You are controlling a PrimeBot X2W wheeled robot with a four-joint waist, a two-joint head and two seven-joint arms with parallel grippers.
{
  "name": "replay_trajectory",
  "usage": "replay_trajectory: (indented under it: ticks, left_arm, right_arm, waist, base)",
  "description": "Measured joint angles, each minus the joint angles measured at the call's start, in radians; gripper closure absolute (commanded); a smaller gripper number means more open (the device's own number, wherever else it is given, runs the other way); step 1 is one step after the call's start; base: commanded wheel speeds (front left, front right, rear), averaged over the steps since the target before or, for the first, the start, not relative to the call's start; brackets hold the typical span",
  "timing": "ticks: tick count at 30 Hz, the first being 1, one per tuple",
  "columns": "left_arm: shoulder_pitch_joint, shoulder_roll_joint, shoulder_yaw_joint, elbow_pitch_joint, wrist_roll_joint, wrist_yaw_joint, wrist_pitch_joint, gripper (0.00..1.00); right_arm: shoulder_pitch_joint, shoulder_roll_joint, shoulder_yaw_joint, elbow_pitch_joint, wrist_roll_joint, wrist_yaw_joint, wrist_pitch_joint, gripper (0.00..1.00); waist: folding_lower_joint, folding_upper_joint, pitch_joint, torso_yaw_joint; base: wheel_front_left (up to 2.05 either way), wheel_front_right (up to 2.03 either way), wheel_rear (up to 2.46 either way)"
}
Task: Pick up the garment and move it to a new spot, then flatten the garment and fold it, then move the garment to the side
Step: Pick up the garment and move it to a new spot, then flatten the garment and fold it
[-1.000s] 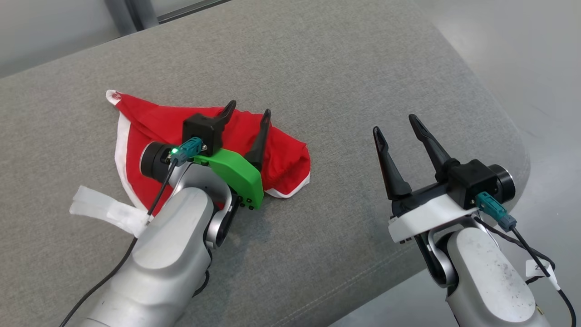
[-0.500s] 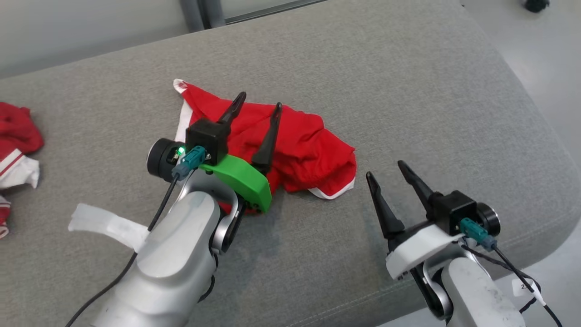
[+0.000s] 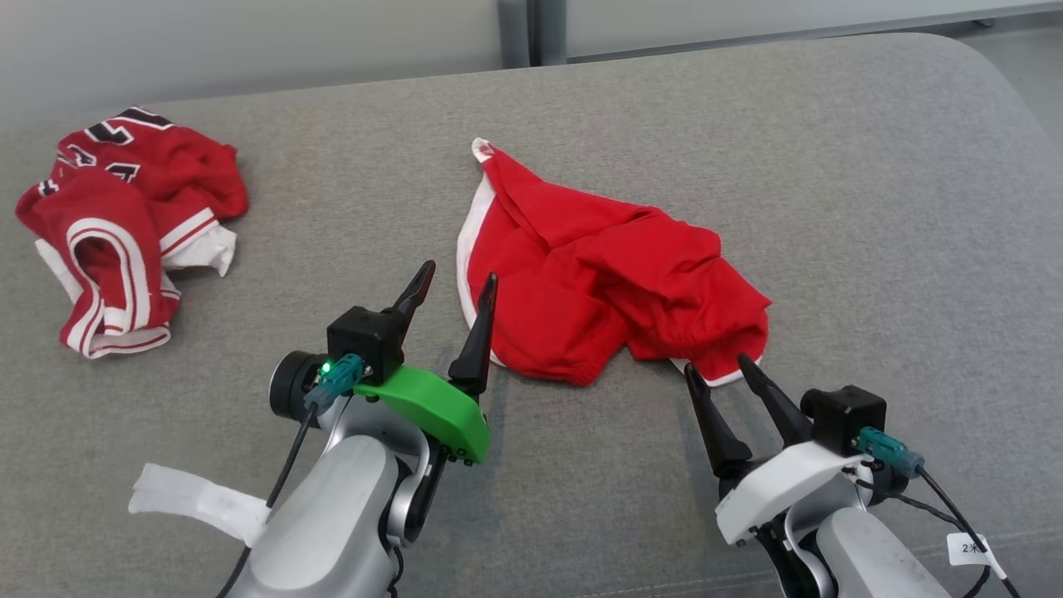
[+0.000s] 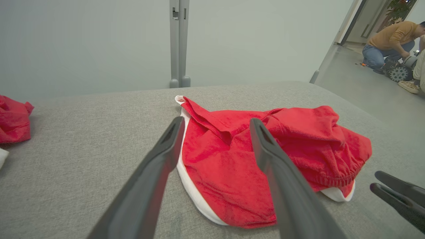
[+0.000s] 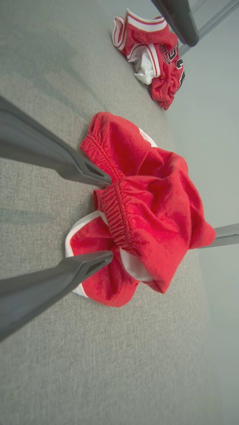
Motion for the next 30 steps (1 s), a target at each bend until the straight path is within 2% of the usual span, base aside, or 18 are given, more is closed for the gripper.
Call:
replay_trajectory:
  ticks: [14, 18, 25, 30]
  left_arm:
    - [0.074, 0.004, 0.058, -0.078, 0.051, 0.009, -0.003, 0.0]
    - [0.093, 0.008, 0.077, -0.096, 0.06, 0.009, -0.003, 0.0]
    - [0.124, 0.01, 0.089, -0.116, 0.072, 0.009, -0.003, 0.0]
    - [0.137, 0.01, 0.094, -0.125, 0.082, 0.009, -0.003, 0.0]
  right_arm:
    - [-0.005, 0.001, 0.013, 0.081, 0.173, 0.006, 0.0, 0.0]
    - [-0.02, 0.002, 0.006, 0.092, 0.174, 0.004, 0.0, 0.0]
    - [-0.05, 0.003, -0.022, 0.159, 0.192, -0.036, 0.0, 0.0]
    - [-0.072, 0.003, -0.022, 0.176, 0.206, -0.039, 0.0, 0.0]
  waist:
    - [0.0, 0.0, -0.032, 0.151]
    - [0.0, 0.0, -0.041, 0.161]
    - [0.0, 0.0, -0.04, 0.157]
    - [0.0, 0.0, -0.04, 0.157]
  base:
    - [0.0, 0.0, 0.0]
    - [0.0, 0.0, 0.0]
    - [0.0, 0.0, 0.0]
    - [0.0, 0.0, 0.0]
